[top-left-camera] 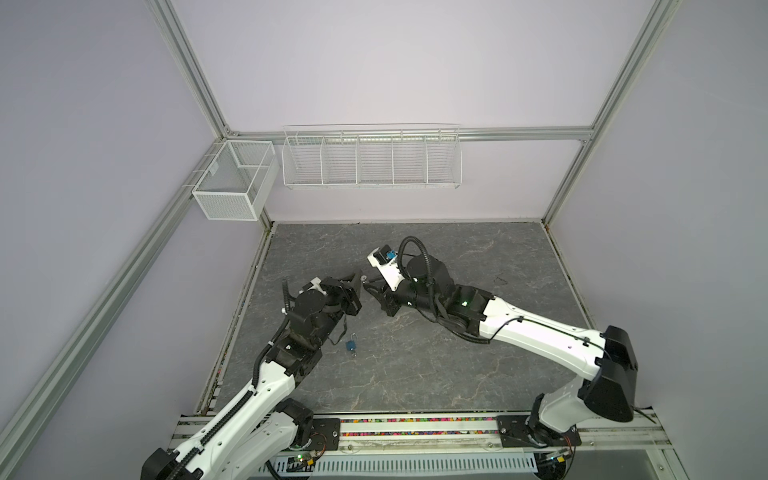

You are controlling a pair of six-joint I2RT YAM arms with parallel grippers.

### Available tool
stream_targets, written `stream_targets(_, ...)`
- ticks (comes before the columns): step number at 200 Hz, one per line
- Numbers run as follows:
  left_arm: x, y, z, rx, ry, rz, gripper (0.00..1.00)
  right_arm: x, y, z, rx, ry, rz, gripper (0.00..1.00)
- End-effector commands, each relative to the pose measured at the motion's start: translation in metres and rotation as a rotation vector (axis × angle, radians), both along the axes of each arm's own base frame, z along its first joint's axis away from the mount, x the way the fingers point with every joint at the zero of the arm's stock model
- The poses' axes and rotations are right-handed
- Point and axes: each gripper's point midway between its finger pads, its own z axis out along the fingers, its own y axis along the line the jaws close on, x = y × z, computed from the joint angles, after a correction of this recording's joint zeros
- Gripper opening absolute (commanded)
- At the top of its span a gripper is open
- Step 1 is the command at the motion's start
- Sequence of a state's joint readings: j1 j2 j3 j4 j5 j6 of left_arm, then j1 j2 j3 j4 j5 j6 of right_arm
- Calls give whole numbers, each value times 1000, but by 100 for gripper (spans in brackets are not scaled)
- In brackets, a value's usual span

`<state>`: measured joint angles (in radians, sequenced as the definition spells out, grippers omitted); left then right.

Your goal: Unlock with the key

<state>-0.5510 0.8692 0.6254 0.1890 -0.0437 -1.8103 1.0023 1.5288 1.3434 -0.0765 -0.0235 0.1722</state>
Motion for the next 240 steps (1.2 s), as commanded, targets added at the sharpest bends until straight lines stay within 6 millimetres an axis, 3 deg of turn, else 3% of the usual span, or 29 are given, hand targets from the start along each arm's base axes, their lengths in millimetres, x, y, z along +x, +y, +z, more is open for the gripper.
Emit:
stream_targets(1, 2, -8, 25, 234, -152, -41, 0, -1, -24, 12, 84, 152, 19, 37)
stream_targets(35, 8, -33, 53, 550, -462, -132, 0, -9, -51, 15, 215, 377, 52, 63)
stream_targets(75, -5, -74, 86, 747, -840, -275, 0, -18, -59, 48, 439, 487, 165, 67)
stream_targets(122, -23, -86, 116, 725, -1026, -299, 0, -4, -70, 65, 542, 434, 195, 66)
stream_targets(162, -41, -90, 135, 710, -1154, -308, 0, -8, -68, 82, 590, 373, 296, 62)
stream_targets(240, -47, -87, 149, 645, -1197, -268, 0, -7, -61, 89, 588, 331, 339, 49)
